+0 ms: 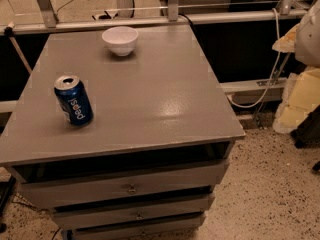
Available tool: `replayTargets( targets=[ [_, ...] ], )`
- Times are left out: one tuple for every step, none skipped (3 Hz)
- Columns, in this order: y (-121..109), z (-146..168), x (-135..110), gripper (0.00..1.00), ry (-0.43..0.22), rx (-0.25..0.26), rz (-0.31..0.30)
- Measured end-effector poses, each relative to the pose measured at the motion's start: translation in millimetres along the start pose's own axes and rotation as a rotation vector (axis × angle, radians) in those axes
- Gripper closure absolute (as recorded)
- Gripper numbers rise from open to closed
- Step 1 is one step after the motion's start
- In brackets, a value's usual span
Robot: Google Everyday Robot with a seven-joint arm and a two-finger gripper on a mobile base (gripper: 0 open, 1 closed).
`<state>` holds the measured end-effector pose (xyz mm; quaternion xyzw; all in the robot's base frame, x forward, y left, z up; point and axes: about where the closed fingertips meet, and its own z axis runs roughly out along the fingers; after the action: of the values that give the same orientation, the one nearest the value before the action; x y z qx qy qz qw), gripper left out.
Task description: Knock pepsi can over
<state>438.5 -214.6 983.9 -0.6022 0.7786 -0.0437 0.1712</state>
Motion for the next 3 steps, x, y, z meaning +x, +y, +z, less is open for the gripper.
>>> replayTargets(
  targets=[
    [0.0,0.0,0.0,0.0,0.0,0.0,0.0],
    [0.1,21.5,-20.5,0.0,-0.048,-0.045,-0.016],
    [1.6,53.1,-57.9,0.0,-0.126,-0.115,-0.056]
  ],
)
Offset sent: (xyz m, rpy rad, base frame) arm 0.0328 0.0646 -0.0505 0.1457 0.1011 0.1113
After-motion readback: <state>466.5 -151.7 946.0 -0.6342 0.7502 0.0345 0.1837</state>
